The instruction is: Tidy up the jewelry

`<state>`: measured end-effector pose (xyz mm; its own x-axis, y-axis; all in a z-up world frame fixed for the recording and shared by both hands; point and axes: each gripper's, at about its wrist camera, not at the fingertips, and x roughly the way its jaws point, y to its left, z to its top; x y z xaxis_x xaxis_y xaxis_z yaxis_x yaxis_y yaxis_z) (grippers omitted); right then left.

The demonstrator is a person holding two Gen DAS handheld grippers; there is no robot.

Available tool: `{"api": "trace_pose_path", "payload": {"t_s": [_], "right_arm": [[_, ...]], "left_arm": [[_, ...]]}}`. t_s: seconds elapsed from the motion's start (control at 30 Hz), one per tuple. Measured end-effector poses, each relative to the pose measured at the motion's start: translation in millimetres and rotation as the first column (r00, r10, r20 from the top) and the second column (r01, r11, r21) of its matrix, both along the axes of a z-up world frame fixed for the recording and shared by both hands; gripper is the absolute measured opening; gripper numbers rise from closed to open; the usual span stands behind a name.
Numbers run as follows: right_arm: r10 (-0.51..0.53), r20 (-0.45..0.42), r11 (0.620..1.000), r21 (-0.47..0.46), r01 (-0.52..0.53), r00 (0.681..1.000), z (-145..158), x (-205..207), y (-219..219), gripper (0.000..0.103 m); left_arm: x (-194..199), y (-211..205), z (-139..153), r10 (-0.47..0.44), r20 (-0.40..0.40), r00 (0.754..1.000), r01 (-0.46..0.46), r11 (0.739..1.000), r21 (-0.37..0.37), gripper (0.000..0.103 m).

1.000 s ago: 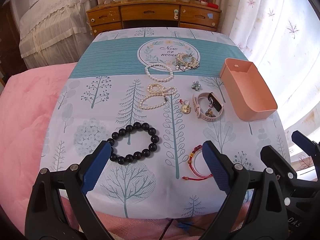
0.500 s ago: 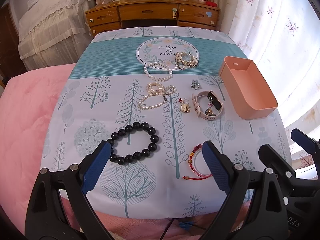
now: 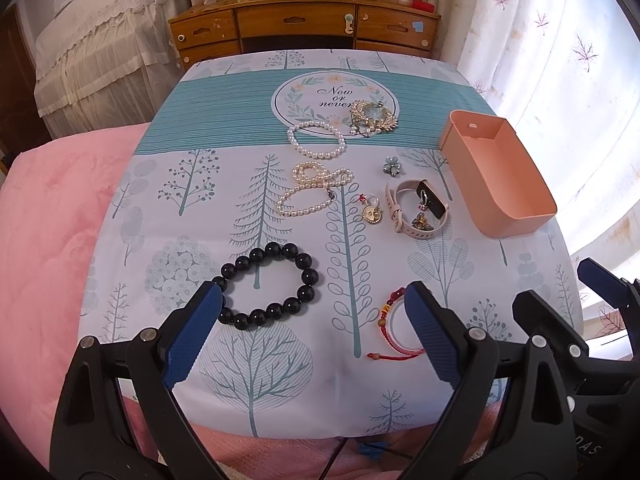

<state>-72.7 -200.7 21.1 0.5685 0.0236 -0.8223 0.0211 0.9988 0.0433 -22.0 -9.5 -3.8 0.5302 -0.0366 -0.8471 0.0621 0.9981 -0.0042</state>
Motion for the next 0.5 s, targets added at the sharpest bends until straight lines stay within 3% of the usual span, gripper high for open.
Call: {"api": "trace_pose_path", "payload": {"t_s": [0.5], "right_arm": [[0.017,-0.025,0.999,0.045,-0.016,1.0,-8.7,9.8,4.4,0.095]], "left_arm": [[13.4,12.5,-13.5,0.021,-0.044,0.999,-0.021,1.0,-0.009,0.092]]}}
